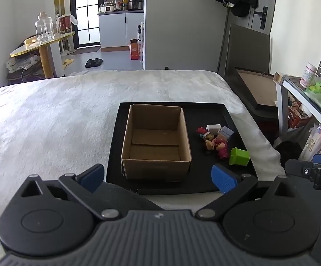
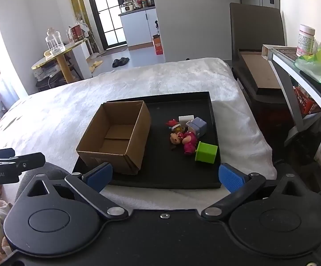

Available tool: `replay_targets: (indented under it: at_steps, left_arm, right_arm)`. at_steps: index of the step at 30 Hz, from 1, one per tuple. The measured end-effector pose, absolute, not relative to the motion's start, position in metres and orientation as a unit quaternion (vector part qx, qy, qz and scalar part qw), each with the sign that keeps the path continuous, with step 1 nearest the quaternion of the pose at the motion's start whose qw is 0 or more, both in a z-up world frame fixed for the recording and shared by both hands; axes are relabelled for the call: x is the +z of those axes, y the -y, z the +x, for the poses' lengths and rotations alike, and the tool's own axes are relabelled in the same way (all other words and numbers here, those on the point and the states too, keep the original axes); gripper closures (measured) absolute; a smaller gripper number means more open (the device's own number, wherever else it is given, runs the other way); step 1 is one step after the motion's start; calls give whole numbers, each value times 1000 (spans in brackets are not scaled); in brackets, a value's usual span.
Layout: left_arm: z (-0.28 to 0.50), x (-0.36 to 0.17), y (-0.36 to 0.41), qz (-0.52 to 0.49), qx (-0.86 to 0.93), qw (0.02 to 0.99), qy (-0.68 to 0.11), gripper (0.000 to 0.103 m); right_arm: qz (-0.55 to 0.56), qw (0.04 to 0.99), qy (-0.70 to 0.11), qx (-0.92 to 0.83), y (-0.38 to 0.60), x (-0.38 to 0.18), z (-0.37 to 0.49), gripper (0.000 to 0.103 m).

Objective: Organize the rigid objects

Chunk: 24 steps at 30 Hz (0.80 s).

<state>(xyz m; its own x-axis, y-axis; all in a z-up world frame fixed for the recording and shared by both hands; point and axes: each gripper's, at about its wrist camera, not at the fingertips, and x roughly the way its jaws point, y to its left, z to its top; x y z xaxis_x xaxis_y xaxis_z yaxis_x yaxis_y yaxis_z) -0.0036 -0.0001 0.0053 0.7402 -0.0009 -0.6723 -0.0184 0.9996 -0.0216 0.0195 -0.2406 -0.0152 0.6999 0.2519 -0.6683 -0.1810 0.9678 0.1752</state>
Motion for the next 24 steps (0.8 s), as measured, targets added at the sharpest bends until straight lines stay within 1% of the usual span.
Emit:
replay_targets:
  at_steps: [24]
  left_arm:
    - [-3,4,4,-17,1,932,-361,1]
  right_arm:
    - [59,919,-372,113,247,-16,20,0]
